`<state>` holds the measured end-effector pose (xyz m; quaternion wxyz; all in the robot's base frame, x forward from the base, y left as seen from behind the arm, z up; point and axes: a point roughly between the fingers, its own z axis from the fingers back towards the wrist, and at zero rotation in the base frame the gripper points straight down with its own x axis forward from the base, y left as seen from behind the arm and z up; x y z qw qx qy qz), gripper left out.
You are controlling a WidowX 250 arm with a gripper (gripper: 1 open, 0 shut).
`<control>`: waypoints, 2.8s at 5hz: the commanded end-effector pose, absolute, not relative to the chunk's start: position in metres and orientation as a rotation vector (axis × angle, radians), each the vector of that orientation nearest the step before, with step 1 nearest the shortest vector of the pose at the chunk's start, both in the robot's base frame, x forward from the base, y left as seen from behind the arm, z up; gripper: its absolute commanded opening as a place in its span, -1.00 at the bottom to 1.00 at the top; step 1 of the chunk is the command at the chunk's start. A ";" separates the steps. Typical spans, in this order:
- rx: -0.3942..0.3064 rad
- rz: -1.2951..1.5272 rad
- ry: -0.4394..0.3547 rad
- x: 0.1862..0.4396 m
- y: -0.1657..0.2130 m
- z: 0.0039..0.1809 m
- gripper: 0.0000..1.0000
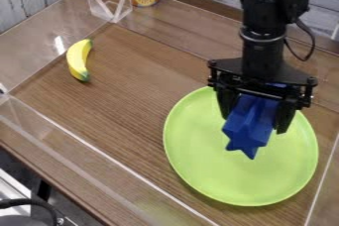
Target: Put the blue object in the green plate
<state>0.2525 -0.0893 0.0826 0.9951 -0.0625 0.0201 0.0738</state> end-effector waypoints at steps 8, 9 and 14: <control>-0.144 0.169 -0.004 0.262 -0.098 0.089 1.00; -0.144 0.174 -0.003 0.261 -0.098 0.089 1.00; -0.144 0.191 0.004 0.261 -0.099 0.087 1.00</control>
